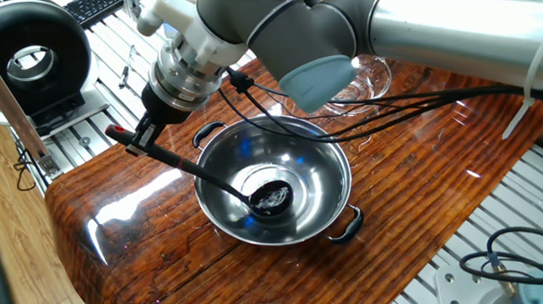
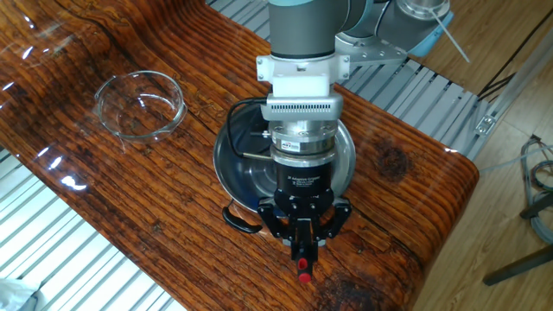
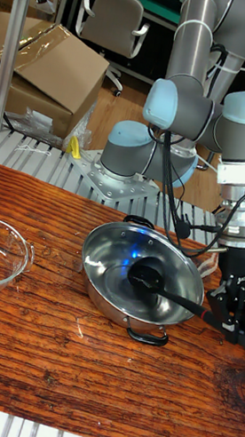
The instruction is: Scoop water with a large spoon from one bowl to another
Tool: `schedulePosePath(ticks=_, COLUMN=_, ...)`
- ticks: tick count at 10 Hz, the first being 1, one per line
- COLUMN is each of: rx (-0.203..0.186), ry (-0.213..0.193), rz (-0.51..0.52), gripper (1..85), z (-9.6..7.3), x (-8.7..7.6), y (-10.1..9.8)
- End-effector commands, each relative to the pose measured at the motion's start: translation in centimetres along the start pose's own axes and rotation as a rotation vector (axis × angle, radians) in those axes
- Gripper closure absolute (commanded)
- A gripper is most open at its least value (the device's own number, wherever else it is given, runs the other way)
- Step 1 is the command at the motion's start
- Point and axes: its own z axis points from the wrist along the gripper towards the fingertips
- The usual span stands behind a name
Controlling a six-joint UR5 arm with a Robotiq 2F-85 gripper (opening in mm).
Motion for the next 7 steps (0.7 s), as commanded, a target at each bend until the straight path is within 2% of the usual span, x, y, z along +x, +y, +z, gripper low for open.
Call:
schedulePosePath(ticks=1, rx=0.018, ry=0.002, rz=-0.013, gripper=84.7, z=-0.3, x=-0.2, y=-0.6)
schedulePosePath(ticks=7, rx=0.086, ry=0.015, rz=-0.045, gripper=84.7, z=-1.1, x=-0.9, y=-1.7)
